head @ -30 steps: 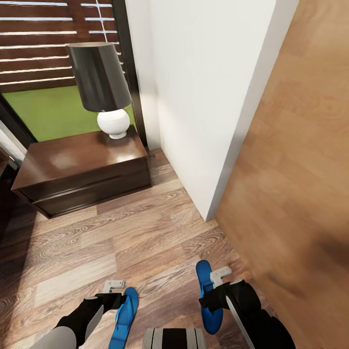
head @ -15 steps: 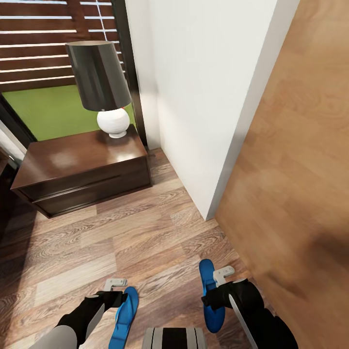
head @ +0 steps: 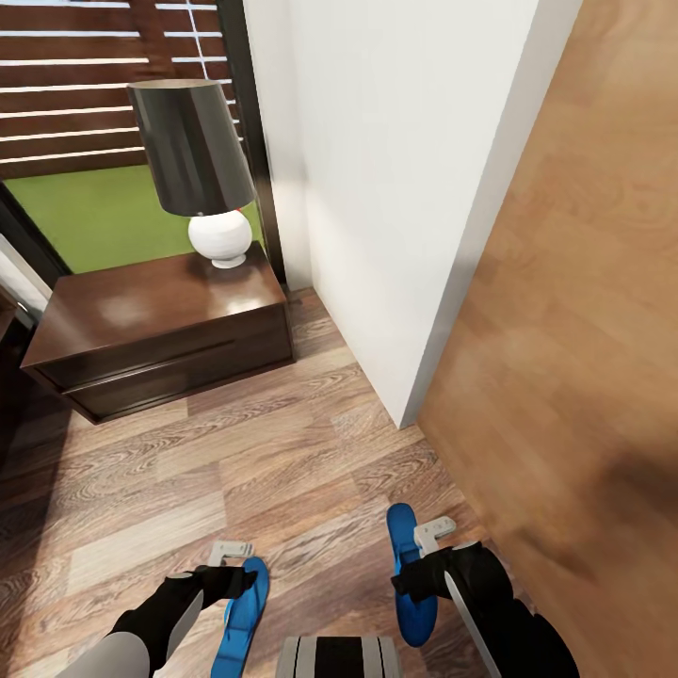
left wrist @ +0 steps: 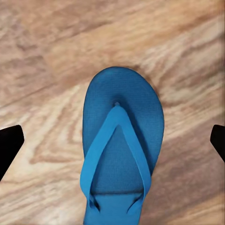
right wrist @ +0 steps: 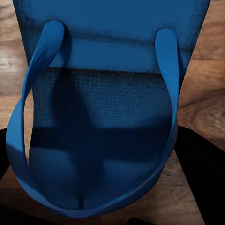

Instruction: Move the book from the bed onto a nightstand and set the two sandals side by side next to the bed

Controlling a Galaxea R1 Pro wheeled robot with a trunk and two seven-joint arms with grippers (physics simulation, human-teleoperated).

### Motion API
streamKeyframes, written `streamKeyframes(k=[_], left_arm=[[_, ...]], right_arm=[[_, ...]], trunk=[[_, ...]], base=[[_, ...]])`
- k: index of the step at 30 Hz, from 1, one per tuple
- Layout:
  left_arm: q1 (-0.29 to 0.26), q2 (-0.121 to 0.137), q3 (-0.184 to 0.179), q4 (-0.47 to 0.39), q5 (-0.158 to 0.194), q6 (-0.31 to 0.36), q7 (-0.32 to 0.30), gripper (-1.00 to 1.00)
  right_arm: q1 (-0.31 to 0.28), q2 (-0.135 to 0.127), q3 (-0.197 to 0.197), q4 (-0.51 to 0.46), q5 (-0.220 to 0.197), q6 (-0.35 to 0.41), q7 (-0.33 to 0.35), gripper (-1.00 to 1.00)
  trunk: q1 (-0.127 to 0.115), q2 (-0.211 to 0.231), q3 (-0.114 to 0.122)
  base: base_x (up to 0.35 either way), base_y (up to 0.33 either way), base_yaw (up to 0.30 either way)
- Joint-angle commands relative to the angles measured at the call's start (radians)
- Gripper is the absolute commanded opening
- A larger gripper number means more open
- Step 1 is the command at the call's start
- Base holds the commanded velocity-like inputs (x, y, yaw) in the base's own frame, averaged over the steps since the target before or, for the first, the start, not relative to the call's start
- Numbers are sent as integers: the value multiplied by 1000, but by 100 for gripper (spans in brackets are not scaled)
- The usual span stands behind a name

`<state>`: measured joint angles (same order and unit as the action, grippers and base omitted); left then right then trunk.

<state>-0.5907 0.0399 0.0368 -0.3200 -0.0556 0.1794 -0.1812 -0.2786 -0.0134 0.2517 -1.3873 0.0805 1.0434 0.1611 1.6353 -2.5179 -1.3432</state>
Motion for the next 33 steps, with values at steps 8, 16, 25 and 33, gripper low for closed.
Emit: streamKeyframes(k=[8, 16, 25, 33], left_arm=[[0, 0, 5, -2, -6, 5, -16, 100], [0, 0, 5, -1, -5, 4, -16, 100], [1, 0, 5, -1, -4, -1, -14, 100], [1, 0, 5, -2, -3, -4, -13, 100]], right_arm=[[-1, -2, 0, -1, 10, 4, 8, -100], [-1, -2, 1, -1, 9, 4, 8, -100], [-1, -2, 1, -1, 9, 4, 8, -100], [0, -2, 1, -27, 9, 4, 9, -100]], trunk=[[2, -1, -16], [2, -1, -16], [4, -2, -35], [4, -2, -35]], base=[[0, 0, 0], [0, 0, 0], [0, 0, 0], [0, 0, 0]])
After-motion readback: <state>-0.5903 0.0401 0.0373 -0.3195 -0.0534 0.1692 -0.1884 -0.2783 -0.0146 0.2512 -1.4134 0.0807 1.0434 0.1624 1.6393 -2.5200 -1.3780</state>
